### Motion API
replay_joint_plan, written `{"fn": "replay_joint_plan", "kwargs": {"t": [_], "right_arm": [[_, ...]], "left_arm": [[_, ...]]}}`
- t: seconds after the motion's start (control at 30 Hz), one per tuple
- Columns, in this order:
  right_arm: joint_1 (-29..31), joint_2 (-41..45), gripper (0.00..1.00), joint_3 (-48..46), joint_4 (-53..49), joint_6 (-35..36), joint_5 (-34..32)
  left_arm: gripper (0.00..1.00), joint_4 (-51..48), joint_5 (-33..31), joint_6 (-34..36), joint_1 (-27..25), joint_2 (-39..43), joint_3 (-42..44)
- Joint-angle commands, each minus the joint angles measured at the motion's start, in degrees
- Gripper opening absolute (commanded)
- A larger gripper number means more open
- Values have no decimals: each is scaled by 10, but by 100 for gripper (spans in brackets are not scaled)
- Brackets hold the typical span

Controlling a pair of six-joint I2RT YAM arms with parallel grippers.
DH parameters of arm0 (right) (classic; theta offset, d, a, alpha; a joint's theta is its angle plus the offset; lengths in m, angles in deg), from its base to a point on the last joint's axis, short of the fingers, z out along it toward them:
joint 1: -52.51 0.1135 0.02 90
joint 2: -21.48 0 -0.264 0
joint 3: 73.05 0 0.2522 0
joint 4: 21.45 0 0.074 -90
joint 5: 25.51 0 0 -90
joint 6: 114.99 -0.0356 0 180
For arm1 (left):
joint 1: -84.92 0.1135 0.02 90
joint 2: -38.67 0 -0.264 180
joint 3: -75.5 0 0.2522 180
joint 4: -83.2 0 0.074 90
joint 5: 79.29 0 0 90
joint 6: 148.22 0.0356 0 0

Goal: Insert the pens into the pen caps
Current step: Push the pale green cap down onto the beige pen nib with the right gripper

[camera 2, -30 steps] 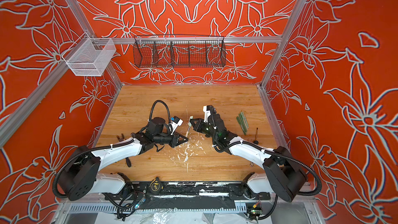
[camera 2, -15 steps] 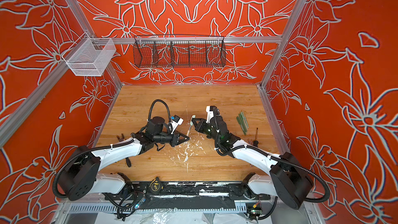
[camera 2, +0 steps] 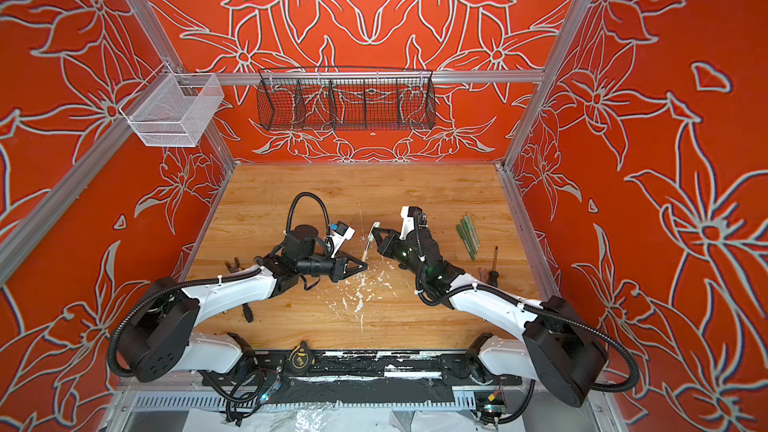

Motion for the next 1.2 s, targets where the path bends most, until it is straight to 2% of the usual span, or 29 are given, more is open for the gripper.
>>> {"fn": "replay_joint_plan", "kwargs": {"t": [0.0, 0.07, 0.27, 0.47, 0.77, 1.17], "right_arm": [[16, 12, 0, 2, -72, -17, 15], [17, 17, 0, 19, -119, -15, 9], [19, 21, 0, 35, -142, 15, 8], [20, 28, 0, 47, -182, 44, 14], [22, 37, 0, 47, -192, 54, 18], [21, 43, 0, 96, -294, 78, 4]], "left_arm": [[0, 79, -1, 3, 9, 1, -12], [0, 75, 2, 8, 9, 2, -16], [0, 31, 27, 41, 9, -4, -38], [0, 10, 23, 56, 9, -7, -49], [0, 27, 17, 46, 9, -10, -55], [0, 46, 34, 52, 9, -3, -51]]}}
